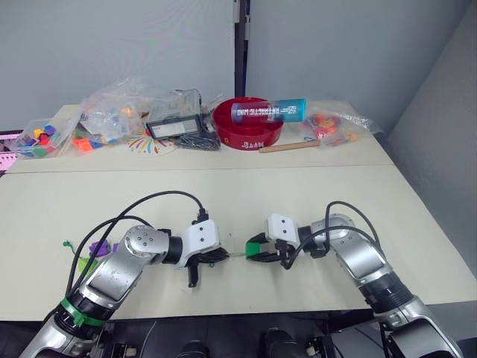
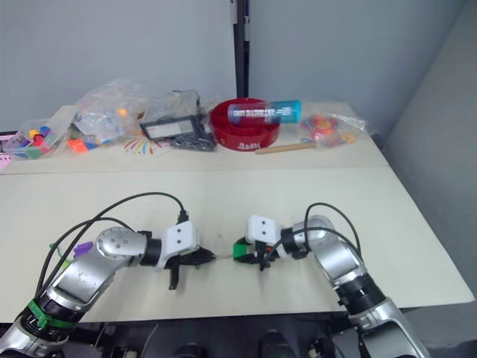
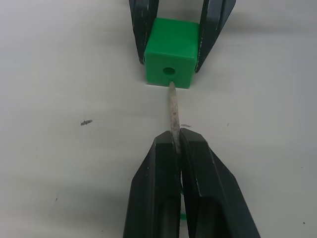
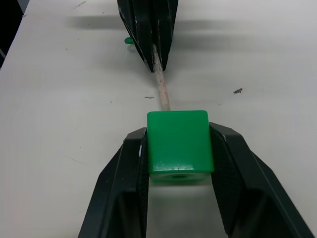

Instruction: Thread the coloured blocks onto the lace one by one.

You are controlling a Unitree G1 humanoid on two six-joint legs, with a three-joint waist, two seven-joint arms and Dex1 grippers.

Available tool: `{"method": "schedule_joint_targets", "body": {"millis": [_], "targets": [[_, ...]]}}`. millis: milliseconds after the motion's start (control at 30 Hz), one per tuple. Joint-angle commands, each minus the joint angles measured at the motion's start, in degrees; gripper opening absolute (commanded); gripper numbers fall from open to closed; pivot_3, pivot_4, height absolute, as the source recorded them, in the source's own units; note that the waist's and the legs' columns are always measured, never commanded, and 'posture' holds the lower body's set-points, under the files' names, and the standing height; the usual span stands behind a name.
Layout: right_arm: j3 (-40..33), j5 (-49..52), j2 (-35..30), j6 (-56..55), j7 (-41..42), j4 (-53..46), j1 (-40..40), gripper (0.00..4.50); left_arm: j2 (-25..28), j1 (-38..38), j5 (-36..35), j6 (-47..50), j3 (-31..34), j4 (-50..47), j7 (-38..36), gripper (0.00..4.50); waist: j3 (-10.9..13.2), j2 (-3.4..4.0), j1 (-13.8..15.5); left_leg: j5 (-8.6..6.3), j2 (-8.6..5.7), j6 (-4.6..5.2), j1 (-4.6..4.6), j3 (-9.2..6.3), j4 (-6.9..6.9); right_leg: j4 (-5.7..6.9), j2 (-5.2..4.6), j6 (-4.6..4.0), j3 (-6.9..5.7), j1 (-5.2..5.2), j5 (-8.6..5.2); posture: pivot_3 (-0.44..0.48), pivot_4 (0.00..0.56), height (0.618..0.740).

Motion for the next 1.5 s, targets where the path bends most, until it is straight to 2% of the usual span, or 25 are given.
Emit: {"method": "schedule_joint_targets", "body": {"millis": [33, 567, 933, 1233, 1500], "targets": [[1.7, 0.2, -0.8, 0.4, 1.1, -1.3, 1.5, 1.20, -0.3, -0.9, 0.6, -1.4, 0.3, -0.1, 0.4, 0.00, 0.0, 0.00, 0.1, 0.00, 0.00, 0.00, 0.00, 0.00, 0.00, 0.00, 0.00, 0.00, 0.00, 0.00, 0.00, 0.000, 0.150, 0.740], [2.3, -0.2, -0.6, 2.2, -0.1, -2.7, 1.5, 1.20, -2.2, -3.7, 0.4, 0.0, -1.1, -1.1, -1.0, 0.00, 0.0, 0.00, 0.2, 0.00, -0.01, 0.00, -0.01, 0.00, 0.00, -0.01, 0.00, 0.00, 0.00, 0.01, 0.00, 0.000, 0.150, 0.740], [2.4, -0.4, -0.3, 3.1, -1.5, -2.7, 1.2, 1.20, -1.9, -3.5, -0.6, 2.5, -1.8, -3.9, -1.9, 0.00, 0.0, -0.01, 0.0, 0.00, 0.00, 0.00, 0.00, 0.00, 0.00, -0.01, 0.00, 0.00, 0.00, 0.01, 0.00, 0.000, 0.150, 0.740], [1.8, -0.9, -1.3, 2.0, -1.9, -1.0, 1.9, 1.20, 1.4, -1.7, -1.6, 4.0, 0.5, -5.8, -2.0, 0.00, 0.0, 0.00, 0.0, 0.00, 0.00, 0.00, 0.02, 0.00, 0.00, -0.02, 0.00, 0.00, 0.00, 0.04, 0.00, 0.000, 0.150, 0.740], [2.3, -0.9, -0.9, 2.5, -2.2, -1.1, 1.8, 1.20, 0.4, -1.0, -1.5, 3.8, 0.2, -5.8, -0.9, 0.00, 0.0, -0.01, 0.1, 0.01, -0.01, -0.01, 0.10, 0.00, 0.02, 0.00, 0.00, 0.00, 0.00, 0.12, 0.00, 0.000, 0.150, 0.740]]}}
